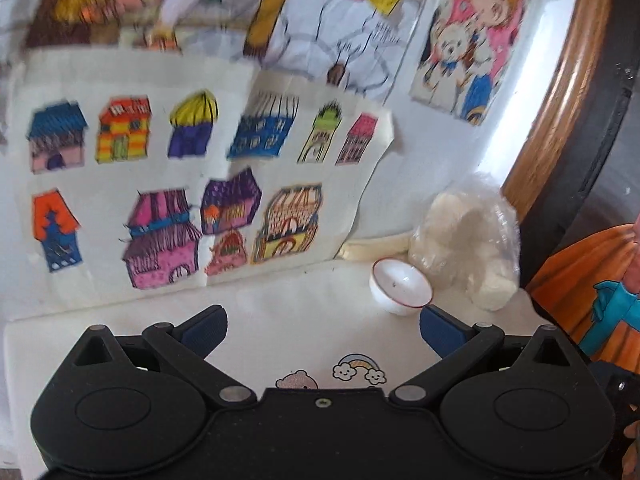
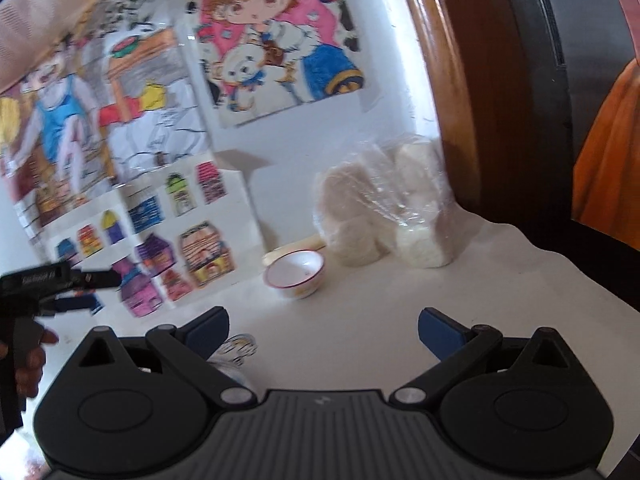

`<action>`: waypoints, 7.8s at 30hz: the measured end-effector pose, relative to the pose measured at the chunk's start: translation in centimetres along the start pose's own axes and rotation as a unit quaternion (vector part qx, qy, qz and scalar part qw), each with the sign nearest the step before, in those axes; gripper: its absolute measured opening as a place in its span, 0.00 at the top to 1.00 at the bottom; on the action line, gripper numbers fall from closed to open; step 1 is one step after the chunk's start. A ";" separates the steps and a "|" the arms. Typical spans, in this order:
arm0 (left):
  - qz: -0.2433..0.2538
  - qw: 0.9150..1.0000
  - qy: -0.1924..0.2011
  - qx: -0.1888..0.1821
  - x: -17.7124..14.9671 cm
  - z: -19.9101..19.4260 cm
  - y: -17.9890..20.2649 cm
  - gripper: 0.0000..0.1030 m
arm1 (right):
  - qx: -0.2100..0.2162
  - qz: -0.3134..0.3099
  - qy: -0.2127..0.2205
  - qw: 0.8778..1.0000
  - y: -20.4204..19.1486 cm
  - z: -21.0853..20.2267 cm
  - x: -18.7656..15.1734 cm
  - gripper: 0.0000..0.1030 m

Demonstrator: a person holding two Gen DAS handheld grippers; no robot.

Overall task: Organize plates and bowls
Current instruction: 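Move the left tool to the second white red-rimmed bowl by the dough bag, then close the left gripper on the second white bowl's rim and lift it, then carry the second white bowl with the left gripper toward the steel bowl, then lower the white bowl into the steel bowl and open the left gripper, then lift the open left gripper away from the nested bowls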

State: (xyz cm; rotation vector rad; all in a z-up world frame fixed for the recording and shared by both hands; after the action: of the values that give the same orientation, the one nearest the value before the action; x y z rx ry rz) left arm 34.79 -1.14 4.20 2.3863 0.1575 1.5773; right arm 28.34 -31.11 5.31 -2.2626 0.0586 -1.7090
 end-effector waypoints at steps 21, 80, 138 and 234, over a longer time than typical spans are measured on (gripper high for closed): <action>-0.073 0.993 -0.093 -0.024 -2.6 17.2 2.2 0.01 | -0.002 0.007 -0.092 0.996 0.6 18.9 -3.7 0.14; -0.099 0.985 -0.102 -0.100 -3.8 13.4 6.6 0.88 | 0.023 0.047 -0.083 0.995 -2.6 16.8 -3.9 0.87; -0.113 0.985 -0.008 -0.129 -7.0 -14.4 1.8 0.85 | 0.135 -0.016 -0.093 0.986 -15.1 -6.8 -8.8 0.81; 0.001 0.996 -0.085 0.026 -10.6 -15.5 -5.0 0.01 | 0.150 -0.084 -0.198 0.965 -12.2 -7.1 -11.9 0.00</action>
State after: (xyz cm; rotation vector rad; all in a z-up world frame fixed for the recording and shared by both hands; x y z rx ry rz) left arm 16.73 3.69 -0.92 2.5460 0.1641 1.3792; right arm 16.39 -18.48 -0.89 -2.3724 -0.4592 -1.2027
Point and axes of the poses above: each gripper's, at about its wrist camera, not at the fingertips, and z roughly the way its jaws point, y to its right, x to its top, the point moved 8 cm from there along z, roughly the way its jaws point, and after that the axes turned 13 degrees about y, right-handed, at the moved point
